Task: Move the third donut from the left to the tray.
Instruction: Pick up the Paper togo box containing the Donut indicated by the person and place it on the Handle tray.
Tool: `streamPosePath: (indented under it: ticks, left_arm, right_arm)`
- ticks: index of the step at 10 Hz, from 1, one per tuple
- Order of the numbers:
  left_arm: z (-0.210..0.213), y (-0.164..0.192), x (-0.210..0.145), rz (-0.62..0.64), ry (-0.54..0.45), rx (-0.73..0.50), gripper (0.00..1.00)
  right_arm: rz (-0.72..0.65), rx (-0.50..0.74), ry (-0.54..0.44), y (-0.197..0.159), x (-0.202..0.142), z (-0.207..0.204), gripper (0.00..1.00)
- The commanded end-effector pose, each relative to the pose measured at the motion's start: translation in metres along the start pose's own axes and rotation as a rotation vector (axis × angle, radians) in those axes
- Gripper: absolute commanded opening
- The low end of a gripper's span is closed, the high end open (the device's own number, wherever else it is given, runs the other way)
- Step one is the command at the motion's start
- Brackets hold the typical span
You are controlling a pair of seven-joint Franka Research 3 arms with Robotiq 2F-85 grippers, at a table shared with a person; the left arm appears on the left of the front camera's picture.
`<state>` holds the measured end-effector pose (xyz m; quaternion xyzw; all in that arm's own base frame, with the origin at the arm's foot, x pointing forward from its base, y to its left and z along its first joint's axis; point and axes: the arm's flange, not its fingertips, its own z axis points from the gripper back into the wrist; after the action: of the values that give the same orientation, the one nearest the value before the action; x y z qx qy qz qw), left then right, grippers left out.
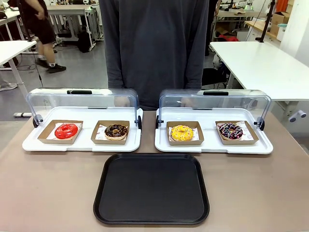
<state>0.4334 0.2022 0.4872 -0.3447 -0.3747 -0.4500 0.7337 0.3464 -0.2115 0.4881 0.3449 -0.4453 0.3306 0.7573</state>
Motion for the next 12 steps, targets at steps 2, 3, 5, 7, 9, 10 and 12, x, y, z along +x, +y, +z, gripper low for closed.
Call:
streamPosePath:
  ticks: [2,3,5,7,9,10,12]
  left_arm:
    - [0.0000,-0.0008,0.0003,0.005,0.004,-0.004,1.00]
    - [0.0000,-0.0008,0.0003,0.005,0.004,-0.004,1.00]
    - [0.0000,-0.0008,0.0003,0.005,0.004,-0.004,1.00]
    - [0.0000,-0.0008,0.0003,0.005,0.004,-0.004,1.00]
    - [0.0000,-0.0008,0.0003,0.005,0.004,-0.004,1.00]
    - [0.0000,-0.0008,0.0003,0.005,0.004,-0.004,1.00]
    - [0.0000,-0.0008,0.0003,0.005,0.004,-0.004,1.00]
  right_arm:
    - [0.017,0.002,-0.026,-0.0016,0.0024,-0.0004,1.00]
    - [0.017,0.002,-0.026,-0.0016,0.0024,-0.0004,1.00]
    - [0.017,0.002,-0.026,-0.0016,0.0024,-0.0004,1.00]
    - [0.017,0.002,-0.026,-0.0016,0.0024,-0.0004,1.00]
    - [0.017,0.002,-0.026,-0.0016,0.0024,-0.0004,1.00]
    - [0.017,0.002,-0.026,-0.0016,0.0024,-0.0004,1.00]
    - [0.017,0.002,-0.026,-0.0016,0.0024,-0.0004,1.00]
